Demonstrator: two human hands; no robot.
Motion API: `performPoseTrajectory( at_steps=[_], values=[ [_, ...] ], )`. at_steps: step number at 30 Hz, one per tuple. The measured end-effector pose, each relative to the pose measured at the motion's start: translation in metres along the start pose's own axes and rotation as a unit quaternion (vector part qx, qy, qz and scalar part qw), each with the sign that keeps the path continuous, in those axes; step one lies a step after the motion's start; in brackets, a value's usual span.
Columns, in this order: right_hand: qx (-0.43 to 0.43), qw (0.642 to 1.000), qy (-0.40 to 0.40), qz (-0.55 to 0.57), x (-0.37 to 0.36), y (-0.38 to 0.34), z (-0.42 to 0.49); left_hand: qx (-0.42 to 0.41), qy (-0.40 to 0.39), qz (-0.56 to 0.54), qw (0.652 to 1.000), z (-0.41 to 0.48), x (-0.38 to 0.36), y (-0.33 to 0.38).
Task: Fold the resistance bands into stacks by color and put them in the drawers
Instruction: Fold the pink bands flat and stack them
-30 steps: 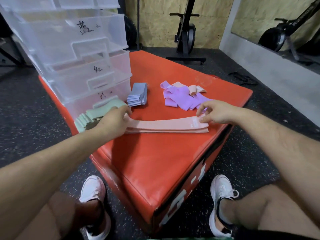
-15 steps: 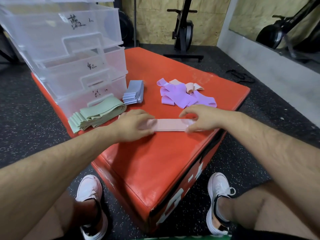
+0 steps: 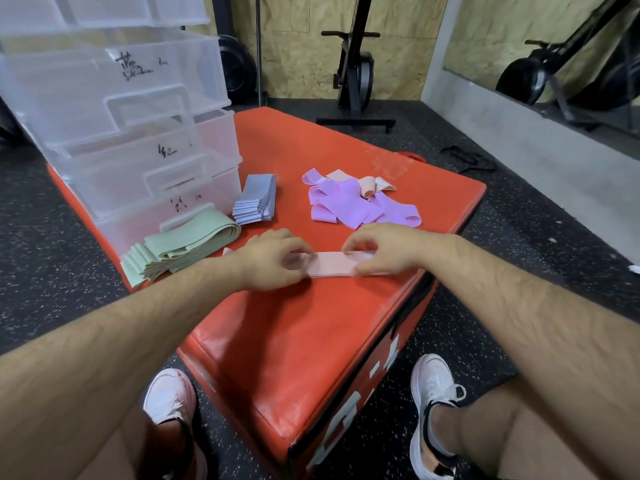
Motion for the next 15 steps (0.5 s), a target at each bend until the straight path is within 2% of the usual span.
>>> performPoseTrajectory(
  at_steps=[5, 8, 12, 15],
  values=[
    [-0.048, 0.99, 0.135, 0.016, 0.021, 0.016, 0.02, -0.018, 0.071, -0.025, 0.997, 0.035, 0.009, 0.03],
    [-0.084, 0.979, 0.187, 0.012, 0.024, 0.036, 0.039, -0.005, 0.119, -0.039, 0.992, 0.064, 0.008, 0.046],
    [-0.159, 0.968, 0.193, 0.025, 0.017, 0.058, 0.066, -0.003, 0.128, -0.029, 0.991, 0.102, 0.002, 0.057],
    [-0.189, 0.966, 0.174, -0.018, 0.012, 0.062, 0.088, -0.007, 0.14, -0.032, 0.99, 0.121, -0.002, 0.059]
  ],
)
Point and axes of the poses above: each hand's wrist, its own z-axis towards the middle knuckle, its own x-axis out of the back of the hand, y = z × x, the point moved 3 cm from there along z, towards the middle knuckle, and after that the axes turned 13 degrees about y, right-handed, at the moved point
